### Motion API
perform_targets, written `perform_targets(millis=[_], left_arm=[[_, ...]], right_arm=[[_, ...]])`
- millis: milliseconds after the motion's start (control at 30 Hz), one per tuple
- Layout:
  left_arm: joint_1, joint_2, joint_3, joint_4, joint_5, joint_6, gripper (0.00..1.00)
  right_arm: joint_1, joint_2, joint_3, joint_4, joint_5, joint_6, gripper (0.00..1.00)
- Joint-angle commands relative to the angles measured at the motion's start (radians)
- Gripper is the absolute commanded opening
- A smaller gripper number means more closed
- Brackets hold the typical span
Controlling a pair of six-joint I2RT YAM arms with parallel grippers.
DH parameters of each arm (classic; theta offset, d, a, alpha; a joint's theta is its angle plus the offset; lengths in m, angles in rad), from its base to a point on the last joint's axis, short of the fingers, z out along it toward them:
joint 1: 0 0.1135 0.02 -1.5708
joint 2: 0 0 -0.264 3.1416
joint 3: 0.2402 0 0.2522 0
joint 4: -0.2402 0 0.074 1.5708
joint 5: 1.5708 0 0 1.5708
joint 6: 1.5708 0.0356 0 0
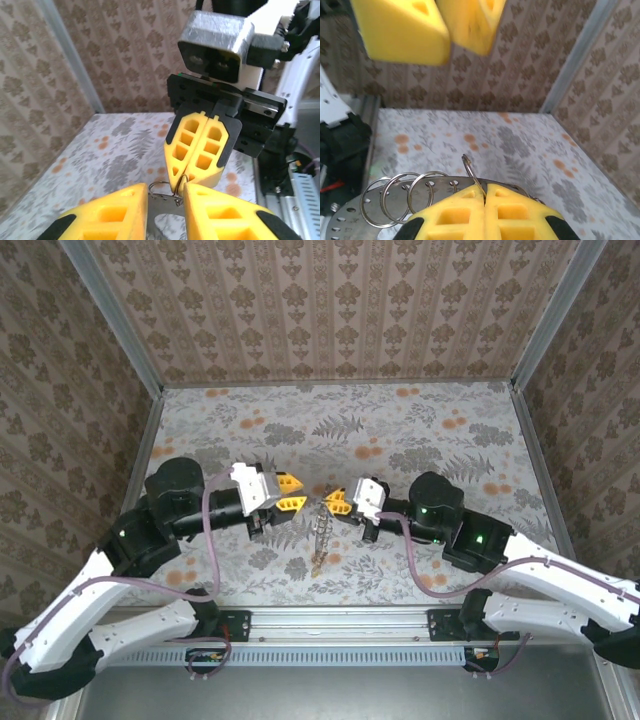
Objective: Put the keys on the keyring
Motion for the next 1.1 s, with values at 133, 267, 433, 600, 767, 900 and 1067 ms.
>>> perform_targets(millis=[133, 267, 433, 600, 767, 900, 1067], left_arm=[[-0.135, 0.157, 0.083, -0.203, -0.291, 0.127, 0.26], [-0.139, 0.177, 0.069, -0.189, -0.312, 0.136, 0.25], [-0.139, 0.166, 0.056, -0.183, -0.317, 0.142, 0.25], [-0.14, 0.156, 0.047, -0.179, -0.316, 0.144, 0.25], [-0.139, 0.153, 0.032, -0.167, -0.292, 0.144, 0.25], [-0.138, 0.165, 0.026, -0.166, -0.295, 0.141, 0.25], [-0.136, 0.15, 0.011, -0.137, -0.296, 0.137, 0.18]], right_arm=[[0.025, 0.085, 0.119, -0.151, 0.209, -0.027, 0.0], [0.026, 0.098, 0.136, -0.165, 0.214, -0.019, 0.0], [0.026, 0.08, 0.125, -0.152, 0.174, -0.013, 0.0], [0.027, 0.068, 0.116, -0.139, 0.132, -0.014, 0.0], [0.027, 0.057, 0.114, -0.127, 0.101, -0.008, 0.0], [0.026, 0.055, 0.115, -0.127, 0.084, -0.004, 0.0], [0.028, 0.057, 0.115, -0.126, 0.071, -0.006, 0.0]])
